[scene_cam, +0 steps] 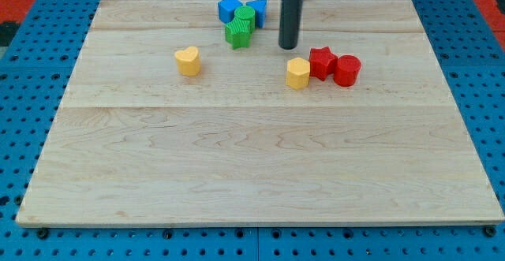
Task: Move the yellow heart above to the yellow hexagon
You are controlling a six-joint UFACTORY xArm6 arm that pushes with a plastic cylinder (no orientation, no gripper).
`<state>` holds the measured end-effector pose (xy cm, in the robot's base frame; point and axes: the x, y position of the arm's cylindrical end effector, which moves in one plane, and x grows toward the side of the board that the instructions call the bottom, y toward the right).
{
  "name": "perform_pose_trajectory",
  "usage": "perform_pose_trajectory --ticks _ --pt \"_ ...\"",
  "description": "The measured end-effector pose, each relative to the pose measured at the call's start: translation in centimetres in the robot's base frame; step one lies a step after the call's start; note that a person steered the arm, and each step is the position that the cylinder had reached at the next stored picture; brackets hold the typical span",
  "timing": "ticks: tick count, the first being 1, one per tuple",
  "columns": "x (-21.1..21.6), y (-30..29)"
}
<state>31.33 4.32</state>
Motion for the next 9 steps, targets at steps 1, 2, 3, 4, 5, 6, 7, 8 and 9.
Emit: perform_pose_trajectory --ticks 1,2,3,4,5,6,7,8,9 --pt "0.2 -3.9" --pt "0.4 -8.0" --pt "0.9 -10.5" --pt "0.4 -14.1" --pt "0.7 -17.7" --pt "3.7 -15.4" --pt "4.4 -7.0" --pt "4.7 -9.3" --pt "6.1 -13.2"
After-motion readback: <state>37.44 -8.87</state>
